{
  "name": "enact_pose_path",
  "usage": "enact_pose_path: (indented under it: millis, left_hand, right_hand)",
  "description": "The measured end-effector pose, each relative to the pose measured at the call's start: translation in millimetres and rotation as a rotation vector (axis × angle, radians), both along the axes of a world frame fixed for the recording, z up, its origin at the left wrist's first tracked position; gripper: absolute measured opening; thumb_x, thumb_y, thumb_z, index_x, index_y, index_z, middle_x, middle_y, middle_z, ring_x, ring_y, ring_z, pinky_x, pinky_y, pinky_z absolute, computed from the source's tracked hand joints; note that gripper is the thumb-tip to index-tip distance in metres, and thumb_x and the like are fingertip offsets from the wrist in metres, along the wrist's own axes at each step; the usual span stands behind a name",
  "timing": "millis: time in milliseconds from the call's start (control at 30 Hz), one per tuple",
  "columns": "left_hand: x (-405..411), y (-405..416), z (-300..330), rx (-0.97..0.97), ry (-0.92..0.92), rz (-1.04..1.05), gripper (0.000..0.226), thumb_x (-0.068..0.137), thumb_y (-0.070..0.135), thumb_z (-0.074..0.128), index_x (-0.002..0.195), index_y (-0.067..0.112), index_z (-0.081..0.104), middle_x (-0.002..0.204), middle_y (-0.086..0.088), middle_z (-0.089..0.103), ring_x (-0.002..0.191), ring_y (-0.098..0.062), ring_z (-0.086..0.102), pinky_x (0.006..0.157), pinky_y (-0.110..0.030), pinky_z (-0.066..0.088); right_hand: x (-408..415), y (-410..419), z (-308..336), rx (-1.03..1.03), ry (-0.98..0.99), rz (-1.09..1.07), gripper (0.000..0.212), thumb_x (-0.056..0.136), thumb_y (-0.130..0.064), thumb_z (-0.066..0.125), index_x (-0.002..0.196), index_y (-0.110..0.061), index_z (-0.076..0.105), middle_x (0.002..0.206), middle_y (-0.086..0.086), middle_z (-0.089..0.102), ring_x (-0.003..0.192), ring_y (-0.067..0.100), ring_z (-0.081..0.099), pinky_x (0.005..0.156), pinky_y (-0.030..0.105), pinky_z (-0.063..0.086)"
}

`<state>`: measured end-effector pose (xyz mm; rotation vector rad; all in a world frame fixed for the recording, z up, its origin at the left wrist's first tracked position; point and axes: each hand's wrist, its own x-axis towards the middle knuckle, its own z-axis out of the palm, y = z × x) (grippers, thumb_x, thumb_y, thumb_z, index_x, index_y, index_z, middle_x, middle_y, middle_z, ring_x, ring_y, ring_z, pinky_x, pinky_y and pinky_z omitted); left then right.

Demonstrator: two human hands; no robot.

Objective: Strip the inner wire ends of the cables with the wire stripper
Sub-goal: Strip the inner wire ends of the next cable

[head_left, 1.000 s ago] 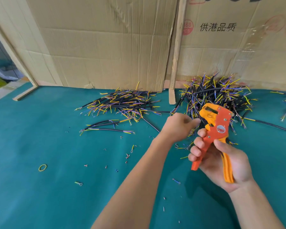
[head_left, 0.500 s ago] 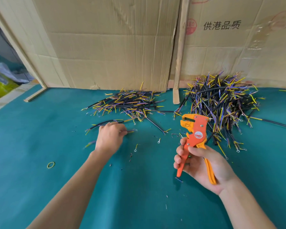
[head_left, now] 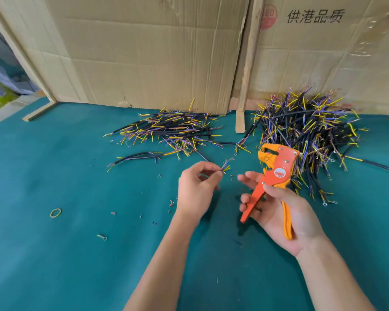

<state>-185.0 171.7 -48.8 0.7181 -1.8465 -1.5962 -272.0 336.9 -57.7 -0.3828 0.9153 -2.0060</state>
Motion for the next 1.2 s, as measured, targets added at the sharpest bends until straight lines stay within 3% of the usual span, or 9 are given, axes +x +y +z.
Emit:
enact_pose_path:
  millis: [100, 200, 367, 467, 600, 700, 967, 1033, 1200]
  left_hand:
    - [-2, 7, -12, 0.030, 0.011, 0.018, 0.016, 0.089, 0.010, 0.071, 0.080, 0.023, 0.070, 0.064, 0.012, 0.064, 0.058, -0.011, 0.058, 0.054, -0.020, 0.040]
    - [-3, 7, -18, -0.142, -0.022, 0.031, 0.019, 0.089, 0.011, 0.071, 0.081, 0.027, 0.071, 0.073, 0.017, 0.068, 0.065, -0.007, 0.058, 0.066, -0.019, 0.047]
    - [-1, 9, -19, -0.240, 0.000, -0.011, 0.020, 0.088, 0.007, 0.071, 0.082, 0.026, 0.071, 0.073, 0.020, 0.068, 0.066, -0.002, 0.059, 0.068, -0.014, 0.045]
    - [0, 7, -19, -0.224, 0.040, -0.032, 0.016, 0.089, 0.005, 0.069, 0.084, 0.021, 0.070, 0.072, 0.019, 0.066, 0.066, -0.003, 0.056, 0.067, -0.013, 0.043]
    - [1, 8, -18, -0.210, 0.082, -0.098, 0.019, 0.091, 0.004, 0.067, 0.086, 0.022, 0.070, 0.070, 0.016, 0.063, 0.063, -0.009, 0.050, 0.064, -0.022, 0.043]
    - [2, 3, -20, -0.150, 0.134, -0.124, 0.021, 0.090, 0.004, 0.067, 0.086, 0.024, 0.070, 0.070, 0.013, 0.062, 0.065, -0.017, 0.051, 0.066, -0.031, 0.046]
    - [-5, -1, -18, -0.235, 0.036, -0.056, 0.024, 0.094, 0.006, 0.063, 0.086, 0.027, 0.071, 0.072, 0.017, 0.064, 0.064, -0.004, 0.054, 0.062, -0.015, 0.041]
    - [-4, -5, -17, -0.243, 0.039, 0.038, 0.021, 0.095, 0.006, 0.063, 0.088, 0.024, 0.072, 0.072, 0.013, 0.063, 0.062, -0.003, 0.053, 0.060, -0.013, 0.038]
    - [-2, -5, -12, -0.302, 0.053, 0.195, 0.016, 0.095, 0.006, 0.063, 0.089, 0.019, 0.072, 0.082, 0.005, 0.065, 0.074, -0.004, 0.057, 0.066, -0.008, 0.038]
  right_hand:
    - [-4, -2, -3, 0.003, 0.022, 0.001, 0.056, 0.080, -0.018, 0.072, 0.132, 0.002, 0.060, 0.141, 0.020, 0.060, 0.083, 0.031, 0.065, 0.075, 0.043, 0.058]
    - [-4, -3, -6, 0.033, 0.090, 0.063, 0.069, 0.075, -0.023, 0.084, 0.135, 0.000, 0.060, 0.141, 0.017, 0.060, 0.086, 0.033, 0.067, 0.075, 0.043, 0.057]
    - [-4, -4, -2, 0.107, 0.109, 0.102, 0.072, 0.072, -0.029, 0.087, 0.135, -0.005, 0.062, 0.104, 0.029, 0.063, 0.087, 0.037, 0.066, 0.077, 0.045, 0.055]
    - [-2, -6, 0, 0.114, 0.117, 0.107, 0.066, 0.076, -0.023, 0.082, 0.135, -0.004, 0.062, 0.096, 0.028, 0.062, 0.086, 0.036, 0.065, 0.076, 0.044, 0.056]
    - [3, -9, 4, 0.121, 0.086, 0.047, 0.051, 0.082, -0.011, 0.067, 0.131, 0.001, 0.063, 0.127, 0.024, 0.063, 0.083, 0.036, 0.065, 0.072, 0.046, 0.057]
    - [6, -9, 5, 0.138, 0.094, 0.048, 0.051, 0.082, -0.010, 0.064, 0.132, 0.002, 0.062, 0.134, 0.025, 0.061, 0.083, 0.036, 0.065, 0.073, 0.047, 0.056]
    - [3, -8, 3, 0.113, 0.103, 0.062, 0.058, 0.080, -0.012, 0.069, 0.136, 0.000, 0.060, 0.141, 0.021, 0.058, 0.086, 0.036, 0.066, 0.076, 0.046, 0.057]
    - [2, -8, 3, 0.118, 0.108, 0.062, 0.060, 0.079, -0.014, 0.070, 0.136, 0.001, 0.059, 0.136, 0.025, 0.061, 0.087, 0.036, 0.067, 0.076, 0.047, 0.057]
    - [2, -6, 5, 0.181, 0.125, 0.117, 0.058, 0.074, -0.015, 0.076, 0.127, 0.002, 0.064, 0.098, 0.029, 0.064, 0.087, 0.042, 0.067, 0.076, 0.050, 0.057]
